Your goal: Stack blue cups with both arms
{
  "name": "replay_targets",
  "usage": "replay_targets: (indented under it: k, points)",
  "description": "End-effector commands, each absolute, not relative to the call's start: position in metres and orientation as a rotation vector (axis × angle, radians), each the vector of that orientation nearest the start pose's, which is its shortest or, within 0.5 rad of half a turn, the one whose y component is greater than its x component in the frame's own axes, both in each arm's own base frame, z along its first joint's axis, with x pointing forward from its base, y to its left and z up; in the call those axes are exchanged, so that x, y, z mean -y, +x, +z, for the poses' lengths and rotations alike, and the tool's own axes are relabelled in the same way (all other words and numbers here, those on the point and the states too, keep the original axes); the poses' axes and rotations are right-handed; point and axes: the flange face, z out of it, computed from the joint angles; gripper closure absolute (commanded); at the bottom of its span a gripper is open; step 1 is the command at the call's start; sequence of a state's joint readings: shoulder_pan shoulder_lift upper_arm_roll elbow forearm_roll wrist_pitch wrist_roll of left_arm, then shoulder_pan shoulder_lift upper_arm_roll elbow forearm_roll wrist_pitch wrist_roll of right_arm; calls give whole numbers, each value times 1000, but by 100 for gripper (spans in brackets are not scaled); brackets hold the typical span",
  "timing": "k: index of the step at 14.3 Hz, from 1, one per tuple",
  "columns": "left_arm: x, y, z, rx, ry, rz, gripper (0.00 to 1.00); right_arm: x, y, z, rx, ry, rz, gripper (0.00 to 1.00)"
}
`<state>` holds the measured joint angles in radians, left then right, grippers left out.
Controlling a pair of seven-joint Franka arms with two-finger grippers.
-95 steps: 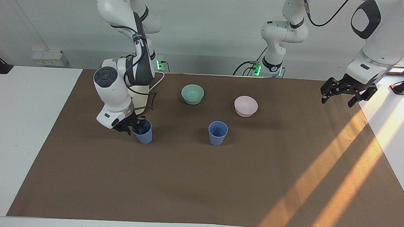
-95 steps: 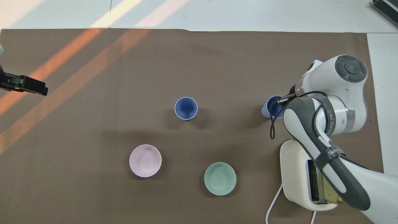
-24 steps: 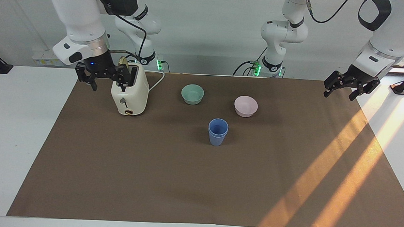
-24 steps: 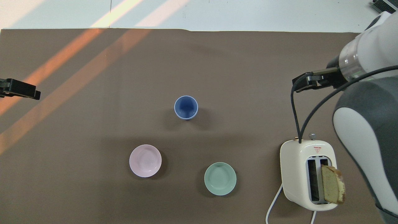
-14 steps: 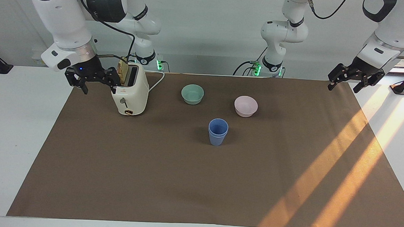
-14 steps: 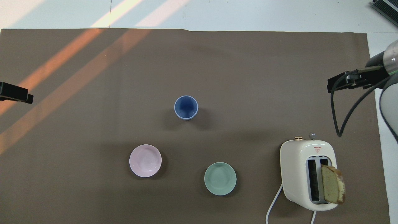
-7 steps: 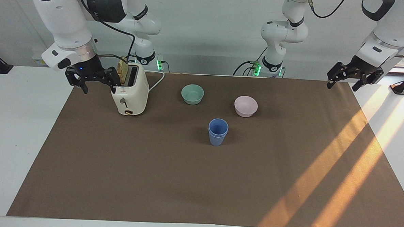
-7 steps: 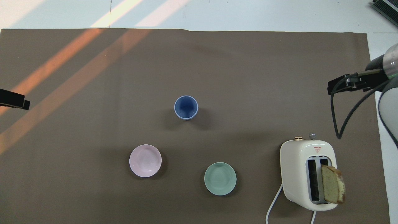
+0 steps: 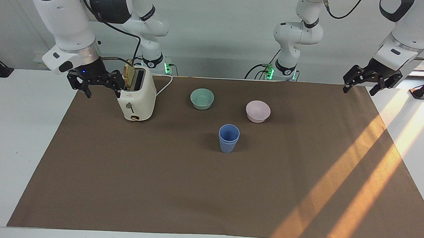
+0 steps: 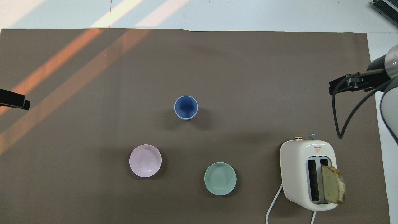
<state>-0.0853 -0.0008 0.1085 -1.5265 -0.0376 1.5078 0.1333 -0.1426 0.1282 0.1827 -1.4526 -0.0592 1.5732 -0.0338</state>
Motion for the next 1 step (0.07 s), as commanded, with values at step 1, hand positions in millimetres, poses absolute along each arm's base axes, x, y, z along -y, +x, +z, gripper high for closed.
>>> replay_targets:
  k: [1]
  points:
    - [-10, 540, 641, -164, -3159, 20, 0, -14, 586, 610, 164, -3156, -3, 0]
